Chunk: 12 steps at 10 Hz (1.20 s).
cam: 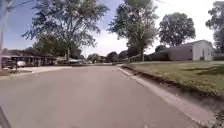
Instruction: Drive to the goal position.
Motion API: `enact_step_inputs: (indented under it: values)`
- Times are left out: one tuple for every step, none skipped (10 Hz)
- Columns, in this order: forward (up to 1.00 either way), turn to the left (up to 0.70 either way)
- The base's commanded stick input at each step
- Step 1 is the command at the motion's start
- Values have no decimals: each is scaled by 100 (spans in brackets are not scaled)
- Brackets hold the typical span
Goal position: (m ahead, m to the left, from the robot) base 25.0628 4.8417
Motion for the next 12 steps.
enact_step_inputs:
  values:
    - [70,3]
    - [70,3]
    - [70,3]
    - [70,3]
    - [70,3]
    - [70,3]
    - [70,3]
    - [70,3]
    - [70,3]
    - [70,3]
    - [70,3]
    - [70,3]
